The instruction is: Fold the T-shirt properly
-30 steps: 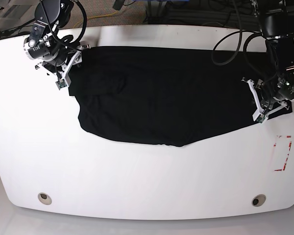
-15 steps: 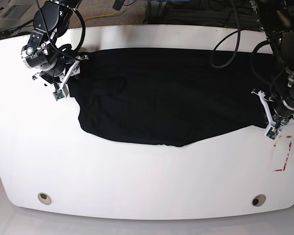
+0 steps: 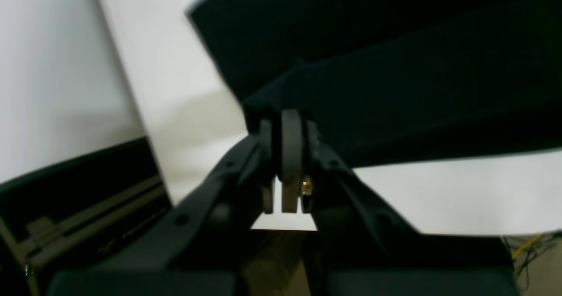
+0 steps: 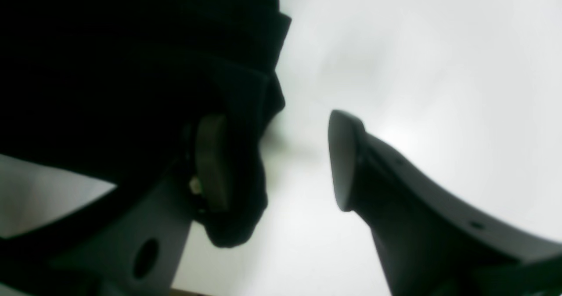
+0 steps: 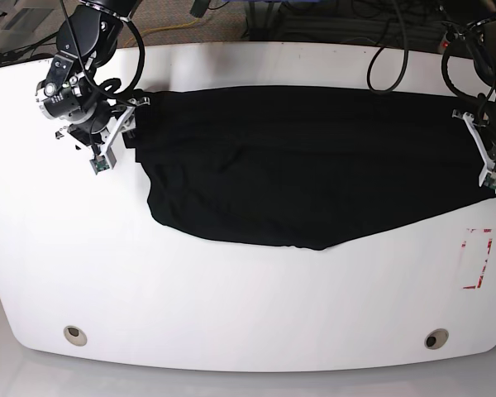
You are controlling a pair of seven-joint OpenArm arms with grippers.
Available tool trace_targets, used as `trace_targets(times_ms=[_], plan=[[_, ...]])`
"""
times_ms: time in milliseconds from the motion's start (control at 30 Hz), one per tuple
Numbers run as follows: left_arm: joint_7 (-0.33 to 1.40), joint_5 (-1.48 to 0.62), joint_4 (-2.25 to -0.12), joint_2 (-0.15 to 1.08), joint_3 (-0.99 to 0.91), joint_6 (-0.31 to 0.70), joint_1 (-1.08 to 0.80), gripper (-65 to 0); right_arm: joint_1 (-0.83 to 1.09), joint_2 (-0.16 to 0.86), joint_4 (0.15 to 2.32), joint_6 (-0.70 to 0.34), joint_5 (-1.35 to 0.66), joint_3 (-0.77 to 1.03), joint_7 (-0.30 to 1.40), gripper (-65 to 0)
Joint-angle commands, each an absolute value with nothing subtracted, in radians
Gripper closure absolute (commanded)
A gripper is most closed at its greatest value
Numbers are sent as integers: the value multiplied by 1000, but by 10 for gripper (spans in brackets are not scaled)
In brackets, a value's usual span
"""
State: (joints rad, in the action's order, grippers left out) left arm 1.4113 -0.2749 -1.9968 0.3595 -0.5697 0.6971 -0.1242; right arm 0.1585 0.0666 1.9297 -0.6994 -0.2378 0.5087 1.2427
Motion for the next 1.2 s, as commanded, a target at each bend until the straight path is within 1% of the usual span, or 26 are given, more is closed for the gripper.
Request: trace_targets(times_ms=[0, 300, 467, 500, 533, 600, 667, 800, 933, 1033, 1167], plan=[[1372, -274, -2012, 377, -576, 698, -162, 0, 148, 77, 1945, -698, -249, 509, 1231, -306], [1357, -269, -2011, 371, -579, 698, -196, 0, 156, 61, 1943, -698, -251, 476, 1237, -312], [1357, -266, -2011, 375, -579, 698, -196, 0, 159, 38, 1929, -698, -251, 472, 1237, -303], [1356, -266, -2011, 375, -579, 698, -193, 0, 157, 33, 1920, -698, -251, 472, 1234, -292], [1356, -266, -2011, 375, -579, 698, -191, 0, 156, 31, 1913, -698, -249, 472, 1231, -265], [1356, -266, -2011, 375, -579, 698, -189, 0, 150, 31, 1893, -698, -245, 472, 1230, -155], [1356, -266, -2009, 374, -579, 698, -188, 0, 143, 31, 1857, -698, -245, 472, 1228, 0], [1356, -269, -2009, 367, -588, 698, -153, 0, 133, 33, 1842, -698, -242, 475, 1210, 0], [1356, -266, -2009, 325, -588, 698, -82, 0, 113, 51, 1900, -698, -249, 470, 1210, 0], [1356, -265, -2009, 314, -576, 698, -12, 0, 51, 58, 1917, -698, -240, 469, 1211, 0], [1356, -266, -2009, 314, -519, 698, 77, 0, -50, 104, 1914, -698, -240, 467, 1213, 0]])
